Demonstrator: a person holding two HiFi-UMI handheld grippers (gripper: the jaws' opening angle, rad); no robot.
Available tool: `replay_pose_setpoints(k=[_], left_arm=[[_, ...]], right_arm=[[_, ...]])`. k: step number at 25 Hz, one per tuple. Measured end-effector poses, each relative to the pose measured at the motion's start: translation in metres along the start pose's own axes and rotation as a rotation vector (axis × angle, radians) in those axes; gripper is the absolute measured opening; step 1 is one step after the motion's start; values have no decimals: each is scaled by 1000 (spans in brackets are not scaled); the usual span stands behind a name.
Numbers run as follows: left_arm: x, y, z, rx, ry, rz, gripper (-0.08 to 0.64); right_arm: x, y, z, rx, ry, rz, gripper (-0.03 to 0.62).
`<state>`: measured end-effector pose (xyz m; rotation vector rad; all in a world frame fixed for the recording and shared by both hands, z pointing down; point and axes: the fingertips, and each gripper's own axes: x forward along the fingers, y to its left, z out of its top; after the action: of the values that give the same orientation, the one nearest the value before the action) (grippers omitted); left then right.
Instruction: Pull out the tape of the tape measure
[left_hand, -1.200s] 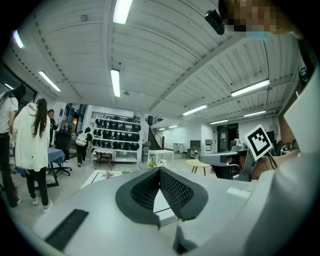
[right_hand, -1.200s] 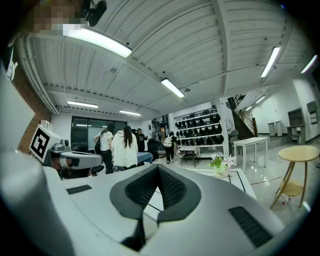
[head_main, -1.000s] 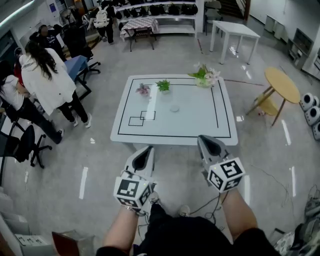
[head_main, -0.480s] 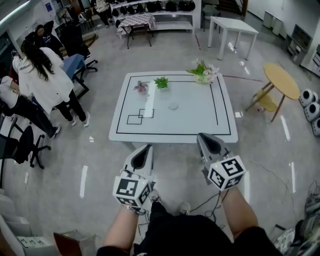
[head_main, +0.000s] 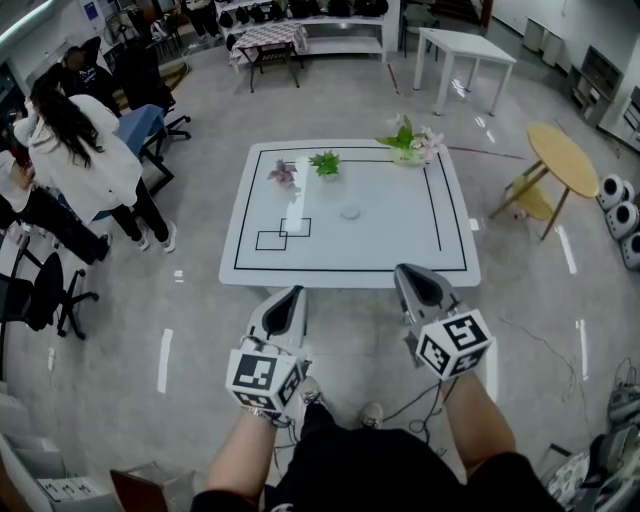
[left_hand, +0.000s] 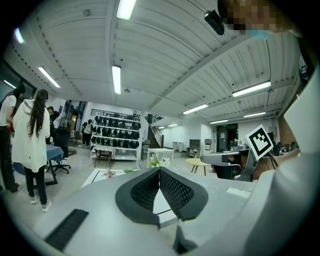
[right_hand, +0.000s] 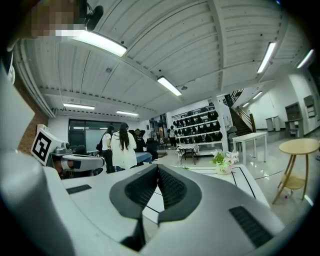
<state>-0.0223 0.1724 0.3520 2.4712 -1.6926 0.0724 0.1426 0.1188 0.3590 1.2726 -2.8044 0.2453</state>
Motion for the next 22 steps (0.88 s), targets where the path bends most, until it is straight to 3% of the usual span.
replay_pose_setpoints(k=[10,18,22], left_arm=[[17,47,4,28,21,-44,8],[43,92,2,40,32,-105,160],[55,111,1,35,48,-146,192]], right_arm=[[47,11,0,4,17,-29,62],[95,15,1,-19,19,-73,147],[116,17,2,-24,27,-97,174]])
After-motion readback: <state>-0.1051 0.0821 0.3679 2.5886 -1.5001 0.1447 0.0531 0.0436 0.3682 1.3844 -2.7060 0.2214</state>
